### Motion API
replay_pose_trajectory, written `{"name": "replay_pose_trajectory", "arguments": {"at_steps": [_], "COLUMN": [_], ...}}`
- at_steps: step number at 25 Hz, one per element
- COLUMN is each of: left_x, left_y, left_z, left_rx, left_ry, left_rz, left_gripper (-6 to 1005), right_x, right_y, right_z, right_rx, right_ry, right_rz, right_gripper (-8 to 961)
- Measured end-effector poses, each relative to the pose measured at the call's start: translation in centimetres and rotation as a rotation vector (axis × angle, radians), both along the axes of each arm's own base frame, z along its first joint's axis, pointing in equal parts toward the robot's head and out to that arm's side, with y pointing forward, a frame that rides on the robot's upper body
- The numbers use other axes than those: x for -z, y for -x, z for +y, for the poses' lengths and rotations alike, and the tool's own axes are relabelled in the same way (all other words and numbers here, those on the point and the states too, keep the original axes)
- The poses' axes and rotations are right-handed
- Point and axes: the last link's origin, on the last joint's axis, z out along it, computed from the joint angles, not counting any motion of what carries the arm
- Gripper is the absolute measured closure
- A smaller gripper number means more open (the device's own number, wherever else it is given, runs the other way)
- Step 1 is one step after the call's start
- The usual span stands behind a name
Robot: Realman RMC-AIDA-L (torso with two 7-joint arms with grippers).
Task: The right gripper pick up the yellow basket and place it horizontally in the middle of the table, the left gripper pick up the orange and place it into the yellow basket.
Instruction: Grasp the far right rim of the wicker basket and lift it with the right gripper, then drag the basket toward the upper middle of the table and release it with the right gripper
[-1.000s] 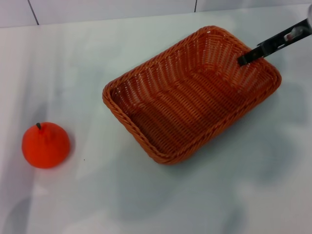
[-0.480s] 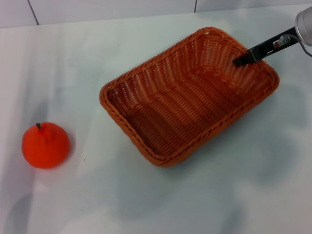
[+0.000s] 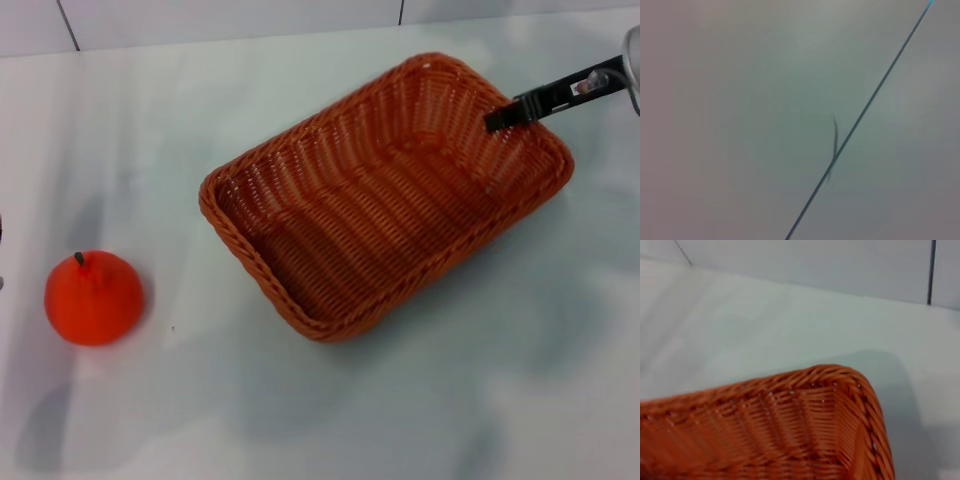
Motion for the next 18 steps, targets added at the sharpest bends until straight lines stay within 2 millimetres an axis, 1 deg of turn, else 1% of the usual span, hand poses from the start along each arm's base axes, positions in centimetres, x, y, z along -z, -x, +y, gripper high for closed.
{"name": "replay_pose_trajectory", "arguments": {"at_steps": [2, 9, 11, 15, 18], "left_x": [0.1, 0.0, 0.0, 0.1, 0.1], "left_y": [0.0, -0.1, -0.1, -0.3, -0.4], "left_z": [0.1, 0.3, 0.5, 0.9, 1.1], "left_rx": [-0.001, -0.004, -0.005, -0.006, -0.005], "left_ry": [0.003, 0.003, 0.005, 0.016, 0.019], "left_rz": [0.001, 0.002, 0.003, 0.005, 0.005], "left_gripper": [275, 278, 278, 279, 279], "right_x": [-0.6, -4.2, -4.8, -5.3, -4.7], "right_y": [-0.1, -0.4, -0.4, -0.7, -1.5], "right_z": [-0.3, -2.0, -2.5, -3.0, -3.0], "right_rx": [-0.003, -0.025, -0.030, -0.026, 0.009], "right_ry": [-0.024, -0.179, -0.206, -0.248, -0.299], "right_rz": [0.072, 0.451, 0.523, 0.604, 0.694], "right_gripper": [764, 766, 766, 766, 766]}}
